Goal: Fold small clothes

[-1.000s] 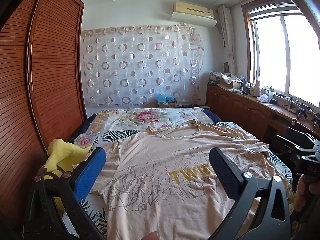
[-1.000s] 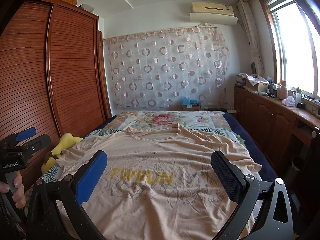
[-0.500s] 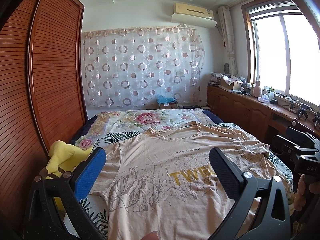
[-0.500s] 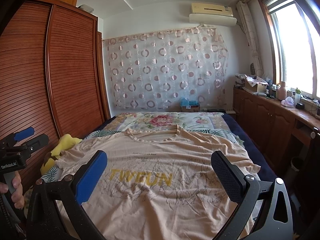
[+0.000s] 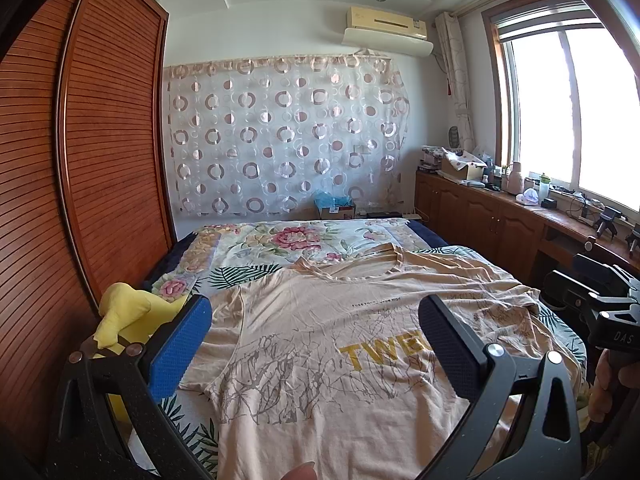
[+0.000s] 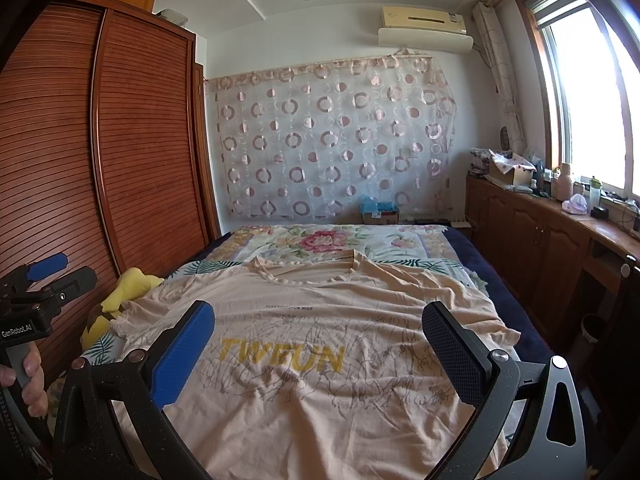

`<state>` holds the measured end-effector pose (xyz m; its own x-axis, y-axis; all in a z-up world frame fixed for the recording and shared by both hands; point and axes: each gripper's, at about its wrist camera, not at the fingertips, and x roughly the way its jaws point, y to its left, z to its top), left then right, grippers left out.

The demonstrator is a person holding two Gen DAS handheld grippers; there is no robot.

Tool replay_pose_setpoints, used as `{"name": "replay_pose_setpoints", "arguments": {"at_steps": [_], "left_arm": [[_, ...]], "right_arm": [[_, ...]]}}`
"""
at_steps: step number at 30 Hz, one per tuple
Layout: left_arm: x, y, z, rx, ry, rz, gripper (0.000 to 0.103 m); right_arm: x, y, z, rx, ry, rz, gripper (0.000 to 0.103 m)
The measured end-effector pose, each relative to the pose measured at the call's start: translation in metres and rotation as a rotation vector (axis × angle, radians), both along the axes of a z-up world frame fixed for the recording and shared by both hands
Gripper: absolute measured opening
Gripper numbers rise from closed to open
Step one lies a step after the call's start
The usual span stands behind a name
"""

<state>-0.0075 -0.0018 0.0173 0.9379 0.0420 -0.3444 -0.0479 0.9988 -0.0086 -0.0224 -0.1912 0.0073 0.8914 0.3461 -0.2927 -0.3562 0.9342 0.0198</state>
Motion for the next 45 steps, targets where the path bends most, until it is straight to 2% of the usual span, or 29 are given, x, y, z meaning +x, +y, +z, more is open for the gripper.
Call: {"name": "replay_pose_setpoints", "arguments": {"at_steps": [28,35,40,45], "left_arm": [[-0.001,-0.001,0.001,0.006,-0.004,0.001,0.103],[0.004,0.008,0.006,-0.002,0.034,0.008,0.103],[0.01,0.02,0.0,0.003,0.069,0.026,0.103],[0.018,0.025,-0.027,0.012,0.1,0.035,0.103]], "right_arm": [[0.0,0.001,0.0,-0.002,0.001,0.001,0.103],[0.005,0.002,-0.003,-0.001,0.015,0.013,0.103],[0.012,0.005,-0.007,-0.013,0.025,0.034,0.103],[0.018,0.013,-0.011,-0.059,0.033,0.057,0.103]]}}
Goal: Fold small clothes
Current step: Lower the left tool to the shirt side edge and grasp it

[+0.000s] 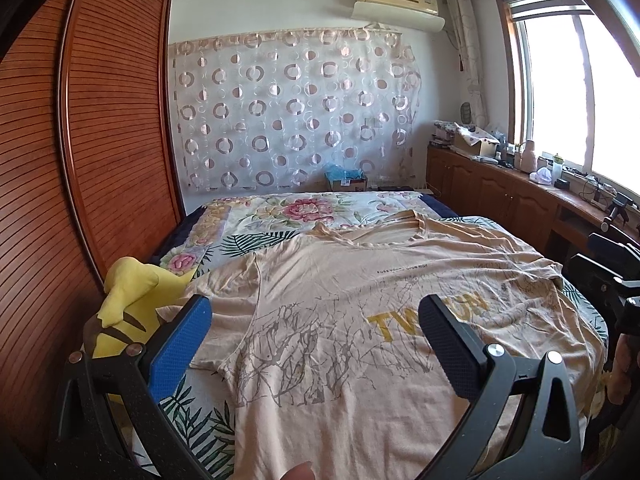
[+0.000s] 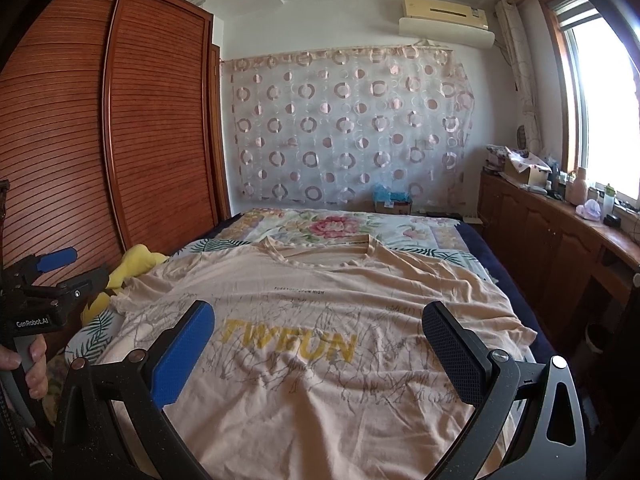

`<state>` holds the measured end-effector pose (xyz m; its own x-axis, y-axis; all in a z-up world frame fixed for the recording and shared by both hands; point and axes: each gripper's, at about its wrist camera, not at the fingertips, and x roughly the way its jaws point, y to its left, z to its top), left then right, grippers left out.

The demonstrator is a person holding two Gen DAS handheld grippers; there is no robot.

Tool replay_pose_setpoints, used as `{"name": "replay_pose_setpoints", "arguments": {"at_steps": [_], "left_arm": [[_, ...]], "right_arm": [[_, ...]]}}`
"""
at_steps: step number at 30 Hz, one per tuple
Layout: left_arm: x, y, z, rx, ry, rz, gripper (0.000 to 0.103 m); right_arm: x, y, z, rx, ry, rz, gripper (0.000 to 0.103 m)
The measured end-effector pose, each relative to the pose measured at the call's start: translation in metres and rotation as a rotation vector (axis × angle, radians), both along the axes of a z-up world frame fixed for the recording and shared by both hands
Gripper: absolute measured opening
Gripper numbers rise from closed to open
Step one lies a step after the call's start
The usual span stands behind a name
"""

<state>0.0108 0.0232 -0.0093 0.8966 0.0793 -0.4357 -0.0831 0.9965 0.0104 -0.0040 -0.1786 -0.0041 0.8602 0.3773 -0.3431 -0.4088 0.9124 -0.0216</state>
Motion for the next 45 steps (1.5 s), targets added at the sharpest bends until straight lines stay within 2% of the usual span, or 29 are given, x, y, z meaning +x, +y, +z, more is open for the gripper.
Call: {"name": "replay_pose_setpoints", "arguments": {"at_steps": [9,16,18,23,26,27,29,32,35,37,40,45], "left_arm": [[0.017,0.029,-0.033,0.011,0.069,0.049,0.103],[0.03,0.063,-0.05,0.014,0.135,0.046,0.103],[0.035,0.078,-0.054,0.029,0.15,0.056,0.103],[0.051,0.116,-0.064,0.008,0.214,0.048,0.103],[0.06,0.132,-0.068,-0.009,0.246,0.04,0.093],[0.066,0.14,-0.071,-0.03,0.261,0.034,0.091],[0.075,0.153,-0.075,-0.068,0.284,0.023,0.079],[0.091,0.171,-0.082,-0.104,0.329,0.042,0.071],[0.105,0.187,-0.09,-0.13,0.364,0.058,0.067],[0.116,0.198,-0.098,-0.18,0.39,0.058,0.065],[0.128,0.208,-0.109,-0.25,0.446,0.065,0.05],[0.138,0.207,-0.116,-0.236,0.472,0.069,0.05]], "right_arm": [[0.025,0.011,-0.014,-0.037,0.042,0.038,0.103],[0.058,0.036,-0.042,-0.11,0.111,0.047,0.103],[0.063,0.041,-0.044,-0.105,0.132,0.065,0.103],[0.069,0.051,-0.036,-0.1,0.158,0.103,0.103],[0.07,0.057,-0.029,-0.096,0.137,0.129,0.103],[0.071,0.06,-0.027,-0.091,0.144,0.147,0.103],[0.074,0.058,-0.03,-0.076,0.159,0.175,0.103],[0.075,0.057,-0.029,-0.076,0.172,0.215,0.103],[0.076,0.058,-0.03,-0.11,0.185,0.238,0.103],[0.079,0.058,-0.031,-0.122,0.196,0.249,0.103],[0.089,0.055,-0.031,-0.111,0.233,0.271,0.103],[0.089,0.056,-0.024,-0.135,0.209,0.276,0.103]]}}
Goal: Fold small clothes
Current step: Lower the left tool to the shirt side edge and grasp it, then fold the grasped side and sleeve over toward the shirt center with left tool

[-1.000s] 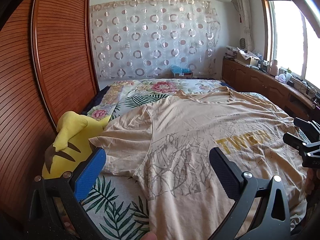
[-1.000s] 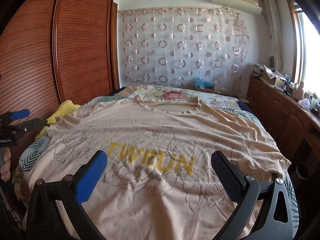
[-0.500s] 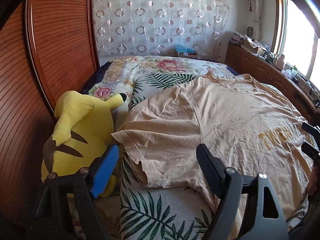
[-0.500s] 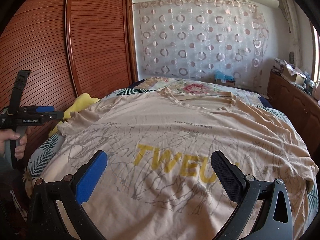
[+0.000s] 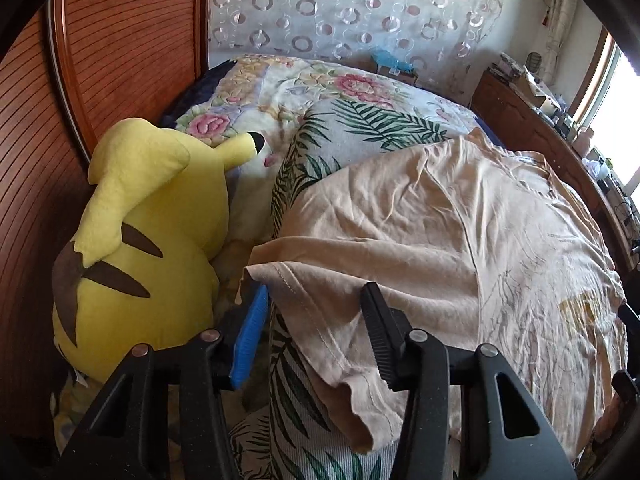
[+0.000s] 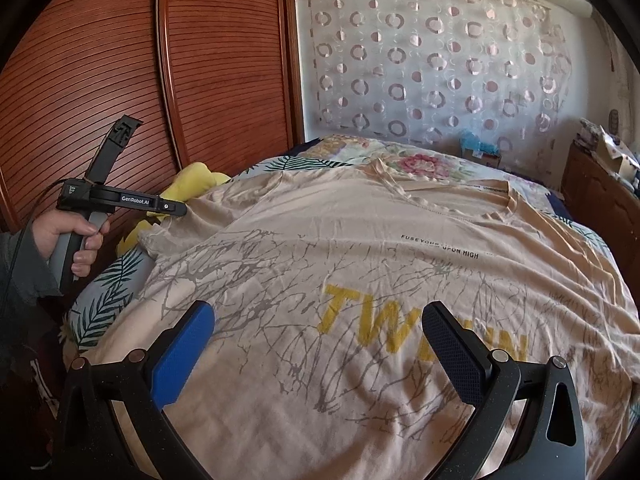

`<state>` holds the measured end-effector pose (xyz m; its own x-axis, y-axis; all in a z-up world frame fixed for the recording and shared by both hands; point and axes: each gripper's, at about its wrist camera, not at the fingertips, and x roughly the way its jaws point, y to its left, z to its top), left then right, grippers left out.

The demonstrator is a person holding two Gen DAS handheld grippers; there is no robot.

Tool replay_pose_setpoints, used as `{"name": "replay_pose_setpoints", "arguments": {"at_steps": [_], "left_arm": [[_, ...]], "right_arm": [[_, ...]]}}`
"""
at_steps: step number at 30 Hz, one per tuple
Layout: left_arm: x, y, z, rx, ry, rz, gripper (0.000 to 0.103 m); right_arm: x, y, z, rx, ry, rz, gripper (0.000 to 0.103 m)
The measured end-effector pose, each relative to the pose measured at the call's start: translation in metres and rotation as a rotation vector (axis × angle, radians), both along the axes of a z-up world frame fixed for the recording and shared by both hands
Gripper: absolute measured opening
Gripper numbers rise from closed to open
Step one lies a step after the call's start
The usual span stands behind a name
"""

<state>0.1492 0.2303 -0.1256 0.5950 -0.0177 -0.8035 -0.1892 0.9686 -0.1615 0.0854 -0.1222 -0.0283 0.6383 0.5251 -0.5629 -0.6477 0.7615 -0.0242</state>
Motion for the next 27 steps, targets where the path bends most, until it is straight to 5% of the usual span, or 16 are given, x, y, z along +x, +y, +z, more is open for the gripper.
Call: {"name": "replay_pose_setpoints", "arguments": {"at_steps": [5,7,14,27], "left_arm": [[0.002,0.003,0.001,0.012,-0.014,-0.008,0.013],[0.001,-0.002,0.005,0.046,-0.022,-0.027,0.009],[-0.004,-0.034,0.048,0.147,-0.13,-0.112,0.007],[0.004,-0.144,0.108,0.128,-0.235,-0.38,0.007]], "right_arm": [[-0.005,0.007,-0.003,-0.014,-0.022,0.014,0.103],[-0.005,0.008,-0.006,-0.02,-0.024,0.015,0.103],[0.0,0.012,-0.008,-0.005,-0.017,0.0,0.103],[0.004,-0.001,-0.009,0.014,-0.015,-0.066,0.103]]}}
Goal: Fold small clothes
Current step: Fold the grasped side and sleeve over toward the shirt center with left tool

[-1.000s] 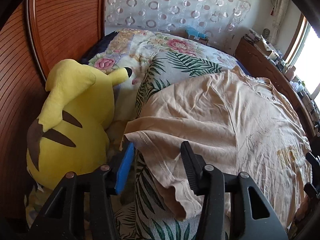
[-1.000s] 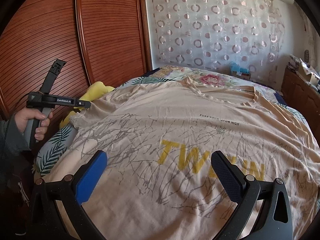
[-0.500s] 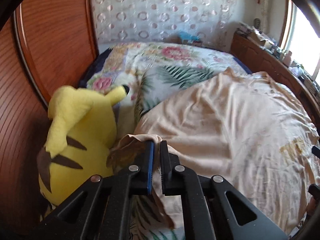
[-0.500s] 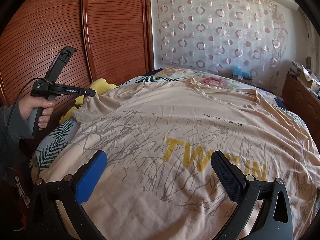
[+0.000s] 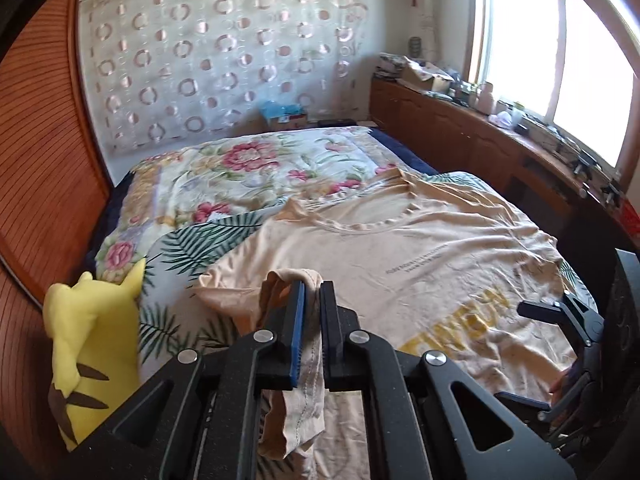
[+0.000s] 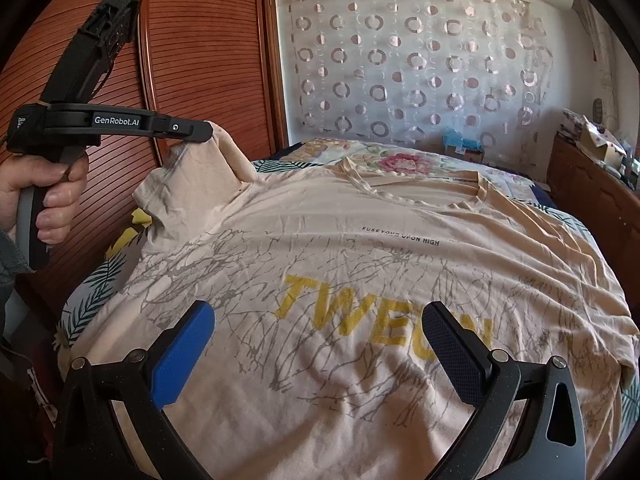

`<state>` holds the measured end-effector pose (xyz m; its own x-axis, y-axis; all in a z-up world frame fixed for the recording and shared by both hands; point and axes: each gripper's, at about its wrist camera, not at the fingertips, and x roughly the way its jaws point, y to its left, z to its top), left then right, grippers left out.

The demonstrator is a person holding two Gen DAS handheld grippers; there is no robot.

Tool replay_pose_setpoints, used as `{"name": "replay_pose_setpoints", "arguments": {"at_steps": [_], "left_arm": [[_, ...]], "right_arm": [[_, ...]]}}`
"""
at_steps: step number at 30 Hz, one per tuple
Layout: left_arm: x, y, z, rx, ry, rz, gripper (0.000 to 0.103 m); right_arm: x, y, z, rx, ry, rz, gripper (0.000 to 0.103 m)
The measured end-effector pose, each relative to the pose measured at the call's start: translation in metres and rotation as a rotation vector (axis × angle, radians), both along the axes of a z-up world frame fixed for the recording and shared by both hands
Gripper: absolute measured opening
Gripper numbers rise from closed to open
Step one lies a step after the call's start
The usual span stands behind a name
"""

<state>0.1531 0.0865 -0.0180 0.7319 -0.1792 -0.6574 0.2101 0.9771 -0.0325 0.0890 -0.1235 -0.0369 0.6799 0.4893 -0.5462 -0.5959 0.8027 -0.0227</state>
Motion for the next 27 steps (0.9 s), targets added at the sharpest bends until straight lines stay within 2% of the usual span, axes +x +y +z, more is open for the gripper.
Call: {"name": "replay_pose_setpoints", "arguments": {"at_steps": [1,5,7,11,14,20,23,24,27], "left_arm": [[-0.002,-0.004,0.0,0.005,0.001,-0.01,0.009],[-0.01,-0.007,-0.001,-0.005,-0.001,-0.037,0.028],[-0.018,-0.007,0.0,-0.014,-0.003,-0.059,0.044],[-0.026,-0.009,-0.005,0.03,-0.01,-0.03,0.055],[-0.03,0.006,-0.022,0.046,0.012,0.016,0.059],[-0.026,0.048,-0.074,0.062,0.115,0.123,0.059],[-0.02,0.059,-0.095,0.052,0.17,0.164,0.059],[-0.019,0.063,-0.102,0.05,0.186,0.178,0.059],[-0.019,0.067,-0.108,0.03,0.189,0.183,0.059]], "right_arm": [[-0.002,0.0,-0.001,0.0,0.002,-0.004,0.103],[-0.004,0.001,-0.001,0.005,0.01,-0.018,0.103],[-0.005,0.003,-0.003,0.009,0.015,-0.024,0.103],[-0.005,0.005,-0.004,0.019,0.031,-0.028,0.103],[-0.007,0.006,-0.002,0.02,0.032,-0.023,0.103],[-0.001,0.007,0.005,0.017,0.016,0.012,0.103],[0.004,0.013,0.009,0.007,0.007,0.053,0.093],[0.004,0.017,0.01,0.005,0.007,0.077,0.085],[0.005,0.028,0.017,-0.011,-0.027,0.121,0.079]]}}
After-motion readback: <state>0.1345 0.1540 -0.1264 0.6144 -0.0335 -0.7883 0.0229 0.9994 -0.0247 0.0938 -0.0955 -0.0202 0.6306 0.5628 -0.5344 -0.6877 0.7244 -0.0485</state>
